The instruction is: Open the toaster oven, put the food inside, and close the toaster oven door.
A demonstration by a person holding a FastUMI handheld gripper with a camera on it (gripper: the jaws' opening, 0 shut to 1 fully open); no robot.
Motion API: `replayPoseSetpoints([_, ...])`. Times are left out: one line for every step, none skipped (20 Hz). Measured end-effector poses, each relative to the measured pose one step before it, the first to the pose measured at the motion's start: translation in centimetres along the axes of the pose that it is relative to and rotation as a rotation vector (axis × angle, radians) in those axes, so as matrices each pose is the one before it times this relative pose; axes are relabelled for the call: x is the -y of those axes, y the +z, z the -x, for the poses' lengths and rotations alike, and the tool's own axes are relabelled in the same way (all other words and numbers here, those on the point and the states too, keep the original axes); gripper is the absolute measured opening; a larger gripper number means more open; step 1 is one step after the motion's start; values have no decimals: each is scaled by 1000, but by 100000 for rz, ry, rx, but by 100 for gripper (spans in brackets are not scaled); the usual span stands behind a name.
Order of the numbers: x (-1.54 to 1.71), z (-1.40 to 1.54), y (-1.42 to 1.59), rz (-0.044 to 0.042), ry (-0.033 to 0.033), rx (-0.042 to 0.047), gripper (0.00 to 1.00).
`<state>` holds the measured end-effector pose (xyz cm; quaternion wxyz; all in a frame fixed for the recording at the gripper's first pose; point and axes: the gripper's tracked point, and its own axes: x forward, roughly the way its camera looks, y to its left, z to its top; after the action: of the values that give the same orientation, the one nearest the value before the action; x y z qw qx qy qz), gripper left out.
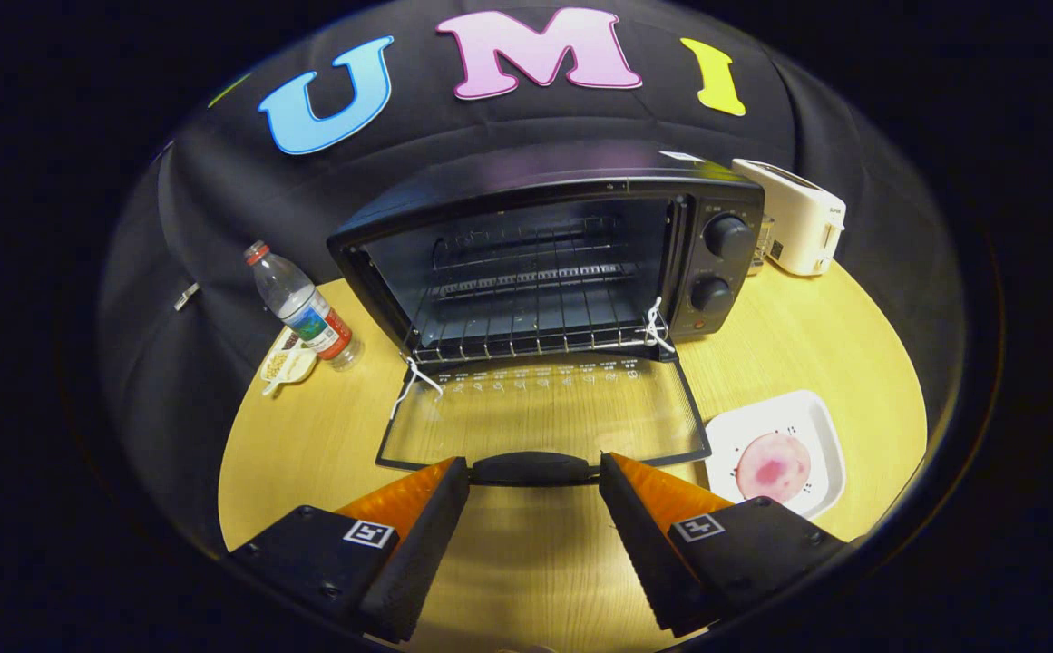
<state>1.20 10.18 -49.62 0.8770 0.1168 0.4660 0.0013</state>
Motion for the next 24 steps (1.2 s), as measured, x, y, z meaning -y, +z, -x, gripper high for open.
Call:
replayPoseSetpoints([101,344,492,110,999,757,95])
replayPoseSetpoints([345,312,541,-181,786,469,95])
replayPoseSetpoints([540,364,565,-312,585,503,95])
replayPoseSetpoints([772,346,616,54,529,396,95])
replayPoseSetpoints([1211,490,603,1058,-942,810,95])
replayPoseSetpoints([1424,539,777,1898,-724,1447,95])
replayPoseSetpoints([1632,360,631,2536,-1074,950,95])
replayPoseSetpoints([1696,564,427,2182,-844,607,95])
replayPoseSetpoints([1584,670,291,1249,-712,563,95])
replayPoseSetpoints([1764,532,250,598,-805,330,95])
replayPoseSetpoints([2041,298,-16,1156,-2237,91,95])
replayPoseSetpoints([2332,315,-189,1753,-3589,-343,95])
replayPoseSetpoints([2255,82,-572,1103,-2908,-1111,95])
replayPoseSetpoints([1876,-79,-802,-87,-1743,-2116,95])
replayPoseSetpoints([1513,-269,-1100,-528,-1171,-3130,96])
replayPoseSetpoints([1478,-388,-956,-503,-1004,-2638,97])
replayPoseSetpoints([1082,-372,-689,-371,-790,-2489,97])
replayPoseSetpoints([777,-587,-757,-112,37,-2716,94])
replayPoseSetpoints([755,-511,-850,-358,578,-2742,92])
replayPoseSetpoints([620,-747,-673,-547,602,-2502,85])
replayPoseSetpoints([614,-789,-615,-482,589,-2617,80])
replayPoseSetpoints([358,-759,-612,-327,987,-2892,74])
replayPoseSetpoints([270,-799,-440,-506,796,-2343,72])
replayPoseSetpoints([408,-669,-195,251,247,-1556,68])
